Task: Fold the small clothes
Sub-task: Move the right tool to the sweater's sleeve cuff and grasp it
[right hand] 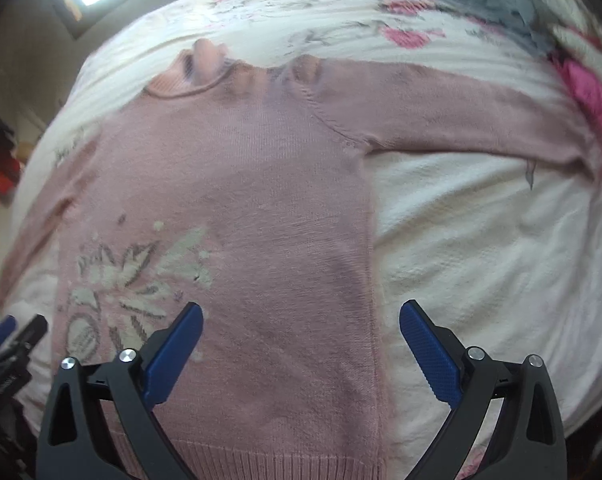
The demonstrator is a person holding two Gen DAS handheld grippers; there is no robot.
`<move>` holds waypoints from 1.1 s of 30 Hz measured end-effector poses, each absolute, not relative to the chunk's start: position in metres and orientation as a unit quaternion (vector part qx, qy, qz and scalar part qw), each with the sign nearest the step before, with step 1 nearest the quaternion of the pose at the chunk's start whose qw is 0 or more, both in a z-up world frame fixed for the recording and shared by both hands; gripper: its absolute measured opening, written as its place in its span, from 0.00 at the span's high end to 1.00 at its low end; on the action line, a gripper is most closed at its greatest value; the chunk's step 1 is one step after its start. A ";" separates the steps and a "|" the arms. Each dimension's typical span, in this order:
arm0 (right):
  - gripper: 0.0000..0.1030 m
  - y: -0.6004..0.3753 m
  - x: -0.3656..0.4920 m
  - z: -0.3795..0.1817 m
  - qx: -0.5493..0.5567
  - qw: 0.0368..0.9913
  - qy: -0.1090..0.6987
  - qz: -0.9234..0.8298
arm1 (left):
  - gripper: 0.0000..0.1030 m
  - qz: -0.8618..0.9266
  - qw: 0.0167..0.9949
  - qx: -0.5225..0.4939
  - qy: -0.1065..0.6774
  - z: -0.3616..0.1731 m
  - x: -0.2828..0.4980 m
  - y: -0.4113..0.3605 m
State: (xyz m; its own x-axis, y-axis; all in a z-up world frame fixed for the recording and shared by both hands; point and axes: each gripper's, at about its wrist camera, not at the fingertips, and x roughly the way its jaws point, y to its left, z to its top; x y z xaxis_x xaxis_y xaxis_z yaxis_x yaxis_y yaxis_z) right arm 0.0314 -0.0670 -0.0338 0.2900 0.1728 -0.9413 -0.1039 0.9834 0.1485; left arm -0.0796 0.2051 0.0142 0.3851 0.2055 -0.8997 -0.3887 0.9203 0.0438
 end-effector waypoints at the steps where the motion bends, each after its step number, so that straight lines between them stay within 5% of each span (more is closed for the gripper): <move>1: 0.04 -0.079 0.037 -0.034 0.034 0.804 0.589 0.075 | 0.03 0.176 0.832 -0.089 0.518 0.015 -0.074 0.199; 18: 0.04 -0.426 0.216 -0.049 0.078 0.818 0.557 -0.125 | 0.03 0.114 0.863 -0.107 0.480 0.012 0.116 0.047; 33: 0.06 -0.532 0.290 -0.131 0.144 0.758 0.630 -0.089 | 0.03 0.108 0.861 -0.086 0.489 -0.007 0.186 -0.015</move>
State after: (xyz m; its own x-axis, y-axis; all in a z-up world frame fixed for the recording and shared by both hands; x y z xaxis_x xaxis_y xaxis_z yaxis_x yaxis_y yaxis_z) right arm 0.2900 -0.5322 -0.1307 0.1907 0.0468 -0.9805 0.3169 0.9424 0.1067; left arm 0.1856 -0.0155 -0.0071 0.4989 0.1025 -0.8606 -0.2714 0.9615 -0.0429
